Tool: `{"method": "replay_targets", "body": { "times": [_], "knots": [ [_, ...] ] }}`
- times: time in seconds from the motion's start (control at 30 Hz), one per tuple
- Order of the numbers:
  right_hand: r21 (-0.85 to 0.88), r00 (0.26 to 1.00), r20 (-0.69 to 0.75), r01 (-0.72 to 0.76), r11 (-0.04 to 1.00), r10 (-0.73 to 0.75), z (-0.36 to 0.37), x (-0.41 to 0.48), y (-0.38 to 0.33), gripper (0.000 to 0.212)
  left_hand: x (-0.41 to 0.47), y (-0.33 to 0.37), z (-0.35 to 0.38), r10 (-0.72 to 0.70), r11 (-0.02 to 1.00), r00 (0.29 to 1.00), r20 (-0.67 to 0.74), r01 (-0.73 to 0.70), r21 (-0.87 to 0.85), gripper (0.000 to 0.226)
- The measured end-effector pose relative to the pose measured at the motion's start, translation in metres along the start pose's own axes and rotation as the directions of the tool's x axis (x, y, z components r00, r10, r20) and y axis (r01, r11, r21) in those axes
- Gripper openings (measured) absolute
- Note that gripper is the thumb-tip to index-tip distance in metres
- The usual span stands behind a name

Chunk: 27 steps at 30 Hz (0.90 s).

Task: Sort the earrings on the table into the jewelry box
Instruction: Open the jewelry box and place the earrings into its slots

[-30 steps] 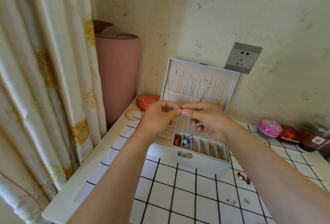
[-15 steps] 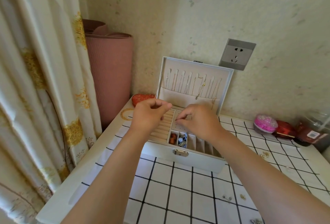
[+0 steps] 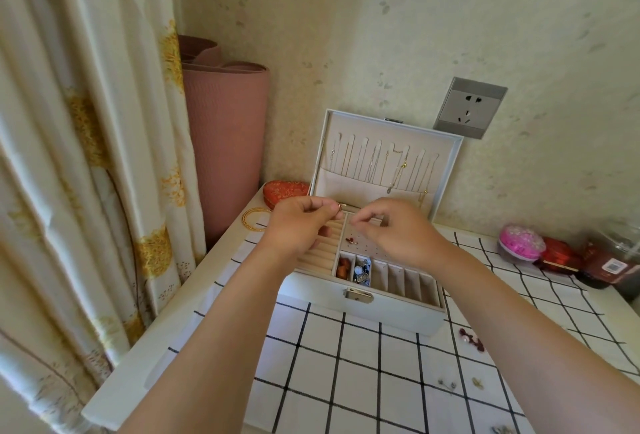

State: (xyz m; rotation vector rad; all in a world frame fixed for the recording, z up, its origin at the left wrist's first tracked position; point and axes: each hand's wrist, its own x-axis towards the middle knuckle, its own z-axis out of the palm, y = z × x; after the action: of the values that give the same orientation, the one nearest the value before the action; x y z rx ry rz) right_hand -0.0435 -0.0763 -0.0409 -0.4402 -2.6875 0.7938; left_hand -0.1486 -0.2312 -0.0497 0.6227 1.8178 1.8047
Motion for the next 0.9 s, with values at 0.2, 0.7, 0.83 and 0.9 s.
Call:
{"method": "replay_targets", "body": {
  "times": [0.2,0.7,0.83,0.9],
  "knots": [
    [0.409,0.994,-0.067,-0.051,0.911,0.086,-0.011,-0.003,-0.02,0.018,-0.002,0.001,0.008,0.098,0.995,0.995,0.001,-0.098,-0.006,0.011],
    [0.353,0.986,-0.154,-0.009,0.936,0.068,-0.011,-0.01,-0.003,0.013,-0.001,-0.002,0.014,0.27,0.906,0.96,0.079,-0.281,0.317,0.014],
    [0.375,0.99,-0.106,-0.043,0.926,0.089,-0.007,-0.011,-0.001,0.004,-0.004,-0.001,0.012,0.238,0.941,0.963,0.122,-0.26,0.215,0.013],
    [0.498,0.985,-0.09,-0.084,0.863,0.149,-0.012,-0.011,-0.006,0.009,-0.007,0.004,0.013,0.251,0.956,0.958,0.142,-0.268,0.122,0.014]
  ]
}}
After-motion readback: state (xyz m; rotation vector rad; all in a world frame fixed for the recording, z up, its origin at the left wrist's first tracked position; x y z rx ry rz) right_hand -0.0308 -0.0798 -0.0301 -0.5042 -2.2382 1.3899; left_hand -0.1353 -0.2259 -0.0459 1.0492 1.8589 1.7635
